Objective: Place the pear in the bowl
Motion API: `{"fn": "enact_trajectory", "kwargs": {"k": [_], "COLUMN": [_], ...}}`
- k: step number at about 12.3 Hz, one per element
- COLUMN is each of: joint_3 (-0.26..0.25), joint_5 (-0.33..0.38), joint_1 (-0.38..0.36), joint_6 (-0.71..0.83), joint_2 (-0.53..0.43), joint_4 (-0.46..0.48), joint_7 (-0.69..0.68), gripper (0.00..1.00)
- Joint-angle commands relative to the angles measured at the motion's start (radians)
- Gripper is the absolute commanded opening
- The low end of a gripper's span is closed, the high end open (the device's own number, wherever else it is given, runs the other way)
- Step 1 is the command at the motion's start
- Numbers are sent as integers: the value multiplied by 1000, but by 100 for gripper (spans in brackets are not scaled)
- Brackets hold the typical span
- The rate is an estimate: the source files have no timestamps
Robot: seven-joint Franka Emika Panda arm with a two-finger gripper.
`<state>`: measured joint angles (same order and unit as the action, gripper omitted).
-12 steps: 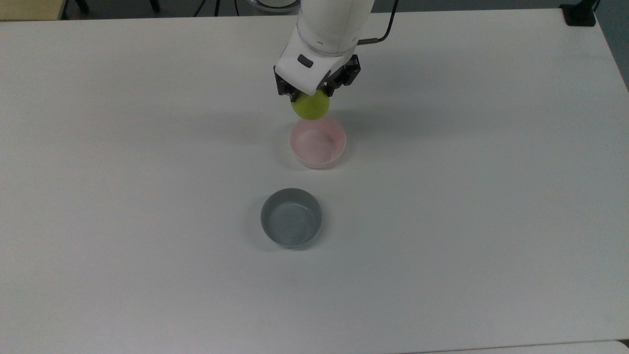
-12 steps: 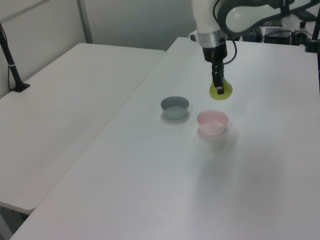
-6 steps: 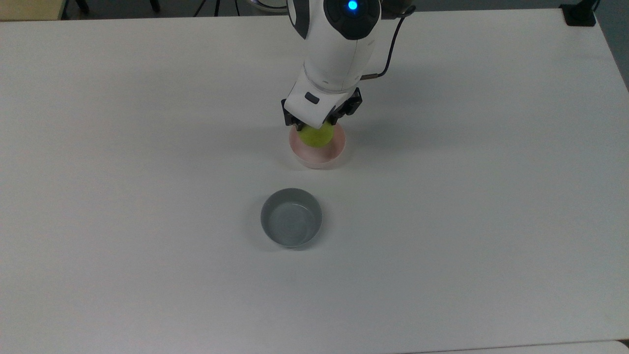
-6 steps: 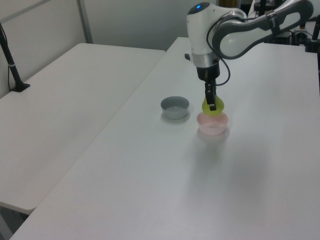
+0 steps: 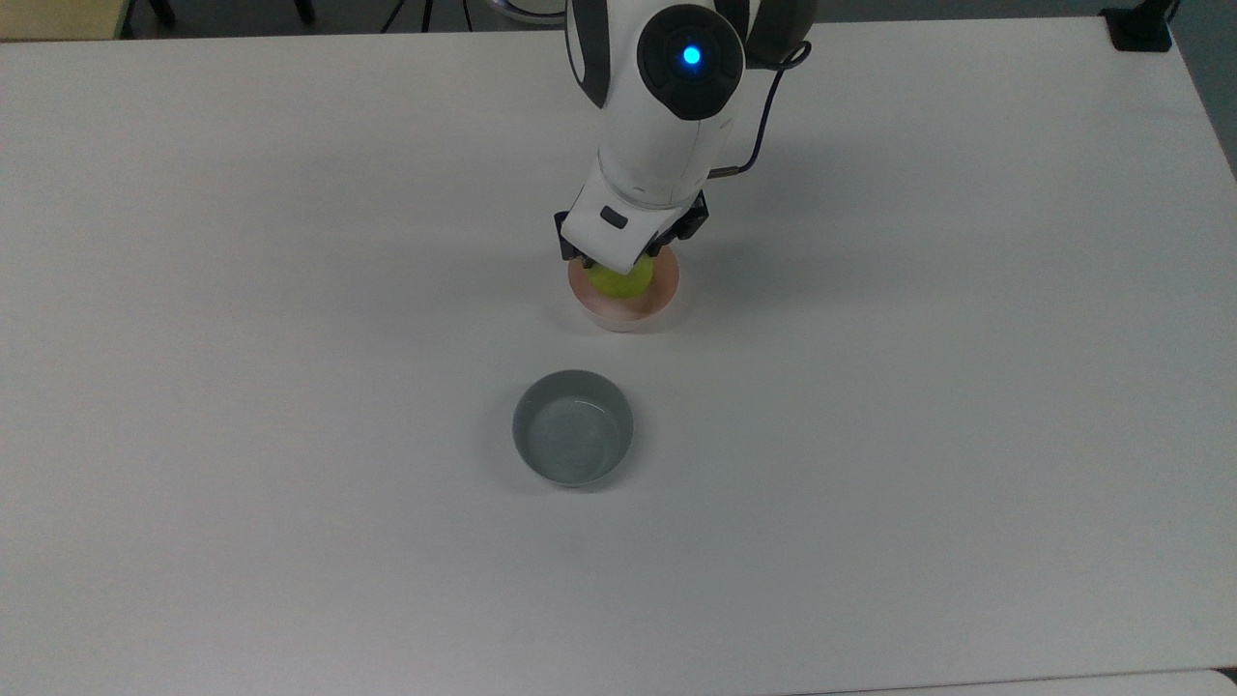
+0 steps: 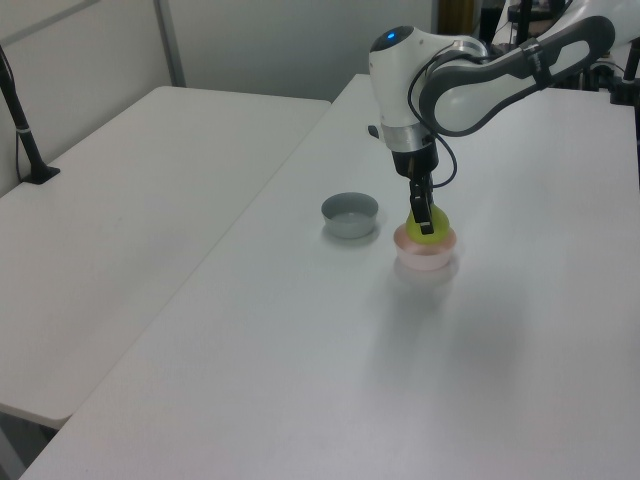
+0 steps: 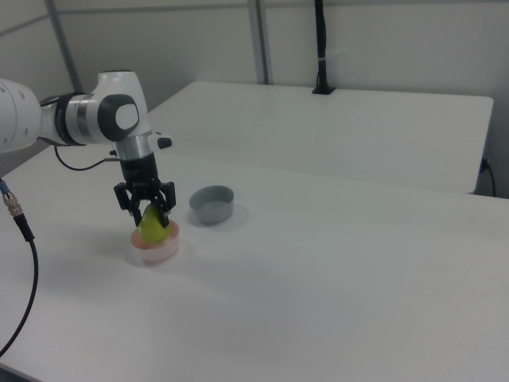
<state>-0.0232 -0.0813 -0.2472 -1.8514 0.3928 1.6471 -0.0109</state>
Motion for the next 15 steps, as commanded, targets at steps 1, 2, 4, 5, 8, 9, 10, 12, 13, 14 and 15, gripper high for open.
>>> {"fn": "enact_trajectory", "kwargs": {"k": [1, 2, 4, 5, 8, 9, 10, 12, 13, 14, 15], "joint_3": [-10, -10, -10, -10, -10, -10, -10, -12, -18, -23, -23], "joint_5": [-5, -5, -5, -5, -5, -5, -5, -5, -5, -3, -3], "joint_1": [-12, -12, -12, -12, -18, -18, -18, -9, -3, 8, 31], "joint_6": [-60, -60, -60, -60, -58, -54, -49, -29, 4, 49, 76], "joint_2": [-20, -20, -18, -18, -20, -20, -23, -64, -98, -126, -165], "joint_4": [46, 46, 45, 45, 43, 40, 37, 33, 20, 7, -1], "joint_7": [17, 17, 17, 19, 19, 17, 19, 19, 16, 12, 6], "gripper": [70, 81, 100, 100, 100, 100, 100, 100, 100, 100, 100]}}
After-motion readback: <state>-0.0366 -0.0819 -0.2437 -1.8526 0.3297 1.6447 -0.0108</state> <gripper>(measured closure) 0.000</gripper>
